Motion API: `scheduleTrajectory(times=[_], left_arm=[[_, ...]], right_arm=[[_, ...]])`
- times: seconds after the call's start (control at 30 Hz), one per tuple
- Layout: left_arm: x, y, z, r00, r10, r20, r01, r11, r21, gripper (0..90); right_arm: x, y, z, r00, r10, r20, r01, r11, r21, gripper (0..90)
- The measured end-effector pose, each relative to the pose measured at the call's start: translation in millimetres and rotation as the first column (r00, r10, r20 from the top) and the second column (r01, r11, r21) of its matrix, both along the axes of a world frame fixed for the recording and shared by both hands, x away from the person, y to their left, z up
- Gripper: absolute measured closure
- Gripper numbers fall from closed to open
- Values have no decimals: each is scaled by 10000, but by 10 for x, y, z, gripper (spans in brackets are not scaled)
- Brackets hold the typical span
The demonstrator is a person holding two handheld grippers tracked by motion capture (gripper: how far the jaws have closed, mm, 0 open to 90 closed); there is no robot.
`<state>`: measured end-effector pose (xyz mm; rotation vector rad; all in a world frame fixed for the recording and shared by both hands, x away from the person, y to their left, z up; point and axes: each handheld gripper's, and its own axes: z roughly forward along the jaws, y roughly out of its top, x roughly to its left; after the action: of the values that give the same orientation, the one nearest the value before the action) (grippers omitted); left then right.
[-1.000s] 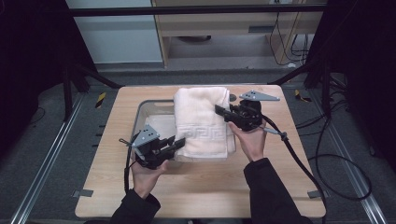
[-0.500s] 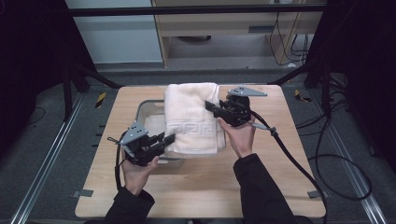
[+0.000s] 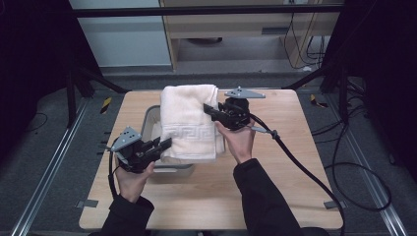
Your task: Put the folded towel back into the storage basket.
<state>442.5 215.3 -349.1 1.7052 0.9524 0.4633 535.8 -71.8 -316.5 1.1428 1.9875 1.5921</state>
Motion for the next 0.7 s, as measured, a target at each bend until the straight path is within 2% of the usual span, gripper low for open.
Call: scheduleTrajectory(times=[0.5, 0.7], left_arm=[[44, 296, -19, 9985, 543, -80, -541, 9983, 231, 736], [79, 412, -55, 9963, 829, -243, -824, 9964, 219, 736]], right_arm=[[97, 373, -9, 9999, 117, -33, -118, 9999, -123, 661], [145, 514, -31, 9998, 174, -64, -175, 9997, -177, 661]])
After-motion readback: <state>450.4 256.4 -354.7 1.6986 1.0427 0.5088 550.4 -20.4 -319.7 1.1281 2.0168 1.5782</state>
